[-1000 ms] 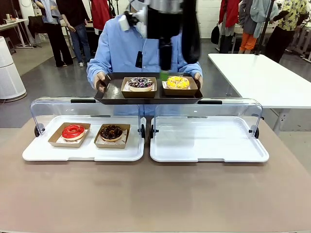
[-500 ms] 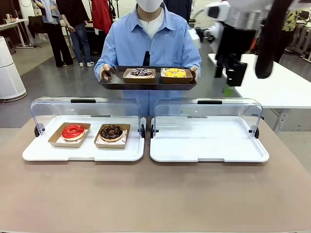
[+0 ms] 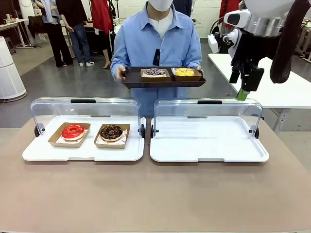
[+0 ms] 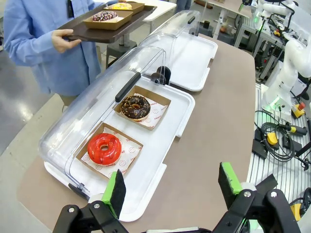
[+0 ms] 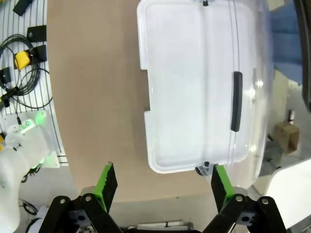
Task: Provide the desired donut to the person.
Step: Place the picked Paper togo box onto the Handle tray extended by the person.
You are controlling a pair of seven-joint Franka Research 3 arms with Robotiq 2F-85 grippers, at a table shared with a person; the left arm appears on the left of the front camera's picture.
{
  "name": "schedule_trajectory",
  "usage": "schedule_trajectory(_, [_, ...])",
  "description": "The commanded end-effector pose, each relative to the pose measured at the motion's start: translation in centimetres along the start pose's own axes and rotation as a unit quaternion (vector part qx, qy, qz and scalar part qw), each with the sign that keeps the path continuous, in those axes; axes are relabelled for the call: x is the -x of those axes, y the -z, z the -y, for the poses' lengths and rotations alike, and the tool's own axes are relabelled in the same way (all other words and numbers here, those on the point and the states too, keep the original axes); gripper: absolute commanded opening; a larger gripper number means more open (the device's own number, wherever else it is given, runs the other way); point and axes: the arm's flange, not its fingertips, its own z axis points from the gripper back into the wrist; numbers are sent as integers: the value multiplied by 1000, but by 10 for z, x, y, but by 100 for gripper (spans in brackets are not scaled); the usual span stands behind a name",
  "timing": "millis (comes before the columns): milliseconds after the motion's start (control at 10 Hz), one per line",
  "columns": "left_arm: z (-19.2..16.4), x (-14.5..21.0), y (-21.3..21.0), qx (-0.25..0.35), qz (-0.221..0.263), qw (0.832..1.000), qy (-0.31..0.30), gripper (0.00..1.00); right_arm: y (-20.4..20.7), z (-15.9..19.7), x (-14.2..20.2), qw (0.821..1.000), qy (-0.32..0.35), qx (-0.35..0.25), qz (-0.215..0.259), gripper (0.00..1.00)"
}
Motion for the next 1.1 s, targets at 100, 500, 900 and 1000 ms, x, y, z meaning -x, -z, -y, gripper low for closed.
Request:
schedule_trajectory(100, [0, -1, -1, 2, 11, 1000, 5, 100, -3, -2, -1, 1000, -1, 4, 1, 100])
schedule_trajectory(500, [0, -1, -1, 2, 11, 1000, 5, 100, -3, -2, -1, 1000, -1, 4, 1, 100])
schedule_trajectory(900, [0, -1, -1, 2, 11, 1000, 5, 100, -3, -2, -1, 1000, -1, 4, 1, 100])
schedule_trajectory(1000, [0, -1, -1, 2, 11, 1000, 5, 100, -3, -2, -1, 1000, -1, 4, 1, 100])
